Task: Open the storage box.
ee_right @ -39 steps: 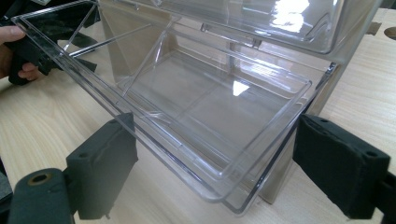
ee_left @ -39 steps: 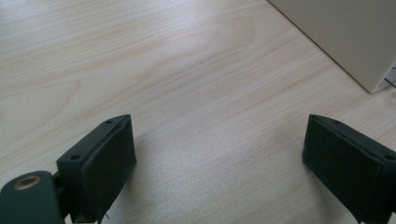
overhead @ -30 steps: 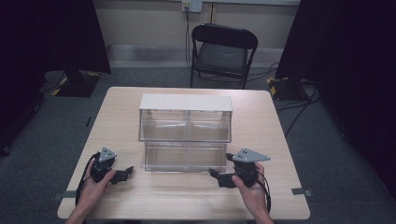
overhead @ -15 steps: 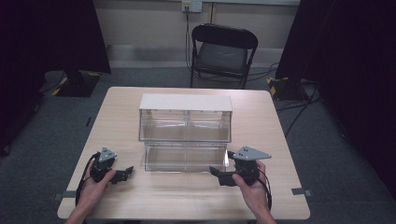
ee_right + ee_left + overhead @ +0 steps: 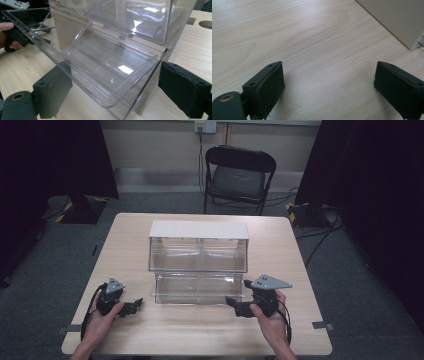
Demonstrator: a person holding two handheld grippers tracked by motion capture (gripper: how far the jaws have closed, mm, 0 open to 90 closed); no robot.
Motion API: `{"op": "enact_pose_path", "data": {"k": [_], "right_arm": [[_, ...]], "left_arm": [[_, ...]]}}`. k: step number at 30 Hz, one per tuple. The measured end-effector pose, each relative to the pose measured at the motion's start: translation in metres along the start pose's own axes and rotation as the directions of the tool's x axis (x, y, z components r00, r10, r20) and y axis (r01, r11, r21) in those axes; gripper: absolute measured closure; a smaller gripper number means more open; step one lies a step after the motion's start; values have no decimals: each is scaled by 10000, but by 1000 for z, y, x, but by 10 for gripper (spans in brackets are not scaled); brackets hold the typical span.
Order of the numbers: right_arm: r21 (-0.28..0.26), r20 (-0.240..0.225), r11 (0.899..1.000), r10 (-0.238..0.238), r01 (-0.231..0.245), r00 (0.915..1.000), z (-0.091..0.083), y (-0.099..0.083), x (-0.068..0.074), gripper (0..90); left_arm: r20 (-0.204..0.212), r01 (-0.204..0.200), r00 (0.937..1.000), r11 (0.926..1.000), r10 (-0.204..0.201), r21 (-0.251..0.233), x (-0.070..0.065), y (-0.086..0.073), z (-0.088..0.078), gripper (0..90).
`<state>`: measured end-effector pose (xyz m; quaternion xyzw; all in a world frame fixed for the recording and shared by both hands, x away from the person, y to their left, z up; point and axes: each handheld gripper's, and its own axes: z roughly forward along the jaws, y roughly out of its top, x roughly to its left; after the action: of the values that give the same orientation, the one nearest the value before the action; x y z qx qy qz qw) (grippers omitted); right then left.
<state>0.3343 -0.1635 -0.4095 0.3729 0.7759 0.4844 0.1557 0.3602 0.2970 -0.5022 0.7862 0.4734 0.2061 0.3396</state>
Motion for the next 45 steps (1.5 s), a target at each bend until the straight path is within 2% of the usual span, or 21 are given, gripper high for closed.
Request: {"op": "enact_pose_path", "data": {"k": [11, 15, 29, 45], "right_arm": [[-195, 73, 9997, 135, -133, 9999, -3, 5, -4, 113], [-191, -84, 9996, 217, -218, 9997, -1, 4, -5, 107], [-320, -14, 9994, 108, -108, 9999, -2, 13, -7, 100], [-369, -79, 9991, 202, -205, 9998, -1, 17, -11, 114]], "left_arm": [[-5, -1, 10000, 10000, 1, -1, 0, 0, 0, 89], [-5, 20, 10000, 10000, -20, -14, 0, 0, 0, 89], [2, 7, 10000, 10000, -7, -1, 0, 0, 0, 89], [0, -36, 10000, 10000, 36, 16, 0, 0, 0, 89]]}}
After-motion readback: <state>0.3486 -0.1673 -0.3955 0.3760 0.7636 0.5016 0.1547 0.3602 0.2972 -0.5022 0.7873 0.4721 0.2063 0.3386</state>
